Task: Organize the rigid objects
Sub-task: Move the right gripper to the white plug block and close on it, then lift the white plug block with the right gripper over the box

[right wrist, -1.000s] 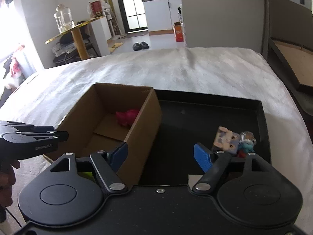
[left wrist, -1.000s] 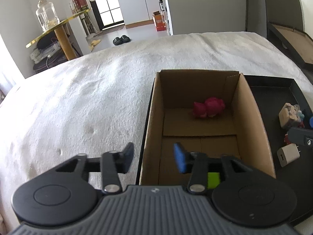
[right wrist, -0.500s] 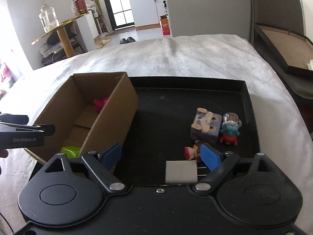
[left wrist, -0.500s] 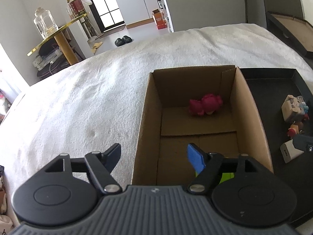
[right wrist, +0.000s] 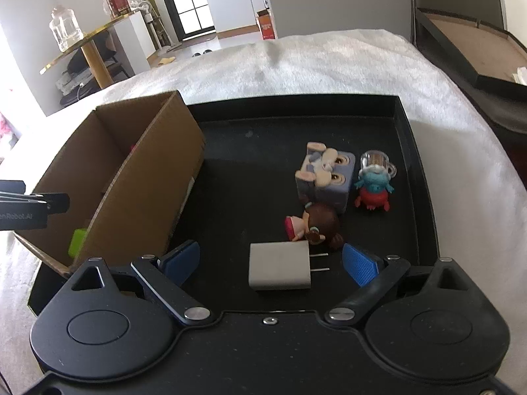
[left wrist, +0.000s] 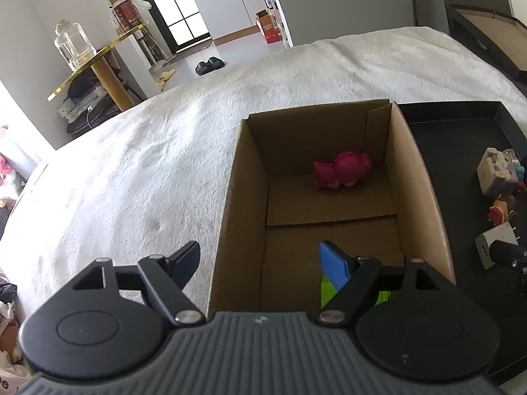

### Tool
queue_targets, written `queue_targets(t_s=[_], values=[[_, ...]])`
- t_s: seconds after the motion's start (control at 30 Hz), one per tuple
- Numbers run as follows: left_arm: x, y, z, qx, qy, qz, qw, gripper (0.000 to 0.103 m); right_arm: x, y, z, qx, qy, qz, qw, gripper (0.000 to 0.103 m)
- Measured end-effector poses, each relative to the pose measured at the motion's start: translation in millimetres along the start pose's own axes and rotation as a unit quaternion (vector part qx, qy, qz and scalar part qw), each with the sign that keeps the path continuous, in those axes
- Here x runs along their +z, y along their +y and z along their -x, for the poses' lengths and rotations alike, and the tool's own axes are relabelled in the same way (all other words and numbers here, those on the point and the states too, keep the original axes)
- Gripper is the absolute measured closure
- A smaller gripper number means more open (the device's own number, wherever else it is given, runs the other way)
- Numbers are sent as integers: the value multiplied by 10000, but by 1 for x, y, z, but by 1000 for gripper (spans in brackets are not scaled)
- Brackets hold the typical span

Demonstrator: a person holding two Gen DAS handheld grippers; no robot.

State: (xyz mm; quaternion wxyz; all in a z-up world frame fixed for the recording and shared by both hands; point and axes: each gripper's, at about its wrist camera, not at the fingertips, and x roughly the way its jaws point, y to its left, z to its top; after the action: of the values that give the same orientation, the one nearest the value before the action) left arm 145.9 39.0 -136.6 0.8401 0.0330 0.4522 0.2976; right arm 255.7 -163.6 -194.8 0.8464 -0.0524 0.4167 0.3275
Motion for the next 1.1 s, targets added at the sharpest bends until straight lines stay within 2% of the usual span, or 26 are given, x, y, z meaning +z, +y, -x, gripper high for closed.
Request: queue_targets(t_s=[0.43, 0.53, 0.57, 0.6, 0.87, 1.1], values=[[-3, -5, -4, 17, 122, -147, 9998, 24, -7, -5, -33, -272, 214, -31, 9994, 11], [-3, -5, -5, 29, 140, -131, 9998, 24, -10, -1, -34, -342, 206, 65, 9992, 19], [-3, -5, -5, 36, 140, -131, 9998, 24, -10, 1, -33, -396, 182, 153, 9989, 35], [-3, -5, -5, 41, 138, -129, 9998, 24, -9, 3, -31, -446, 168, 268, 9985, 42], [-5, -2, -3, 52, 132, -62, 9999, 24, -6, 2, -20, -324, 270, 163, 9990, 42], [-4, 5, -3, 43, 110, 40, 9999, 24, 0, 8, -9, -356, 84, 279, 9989, 42]])
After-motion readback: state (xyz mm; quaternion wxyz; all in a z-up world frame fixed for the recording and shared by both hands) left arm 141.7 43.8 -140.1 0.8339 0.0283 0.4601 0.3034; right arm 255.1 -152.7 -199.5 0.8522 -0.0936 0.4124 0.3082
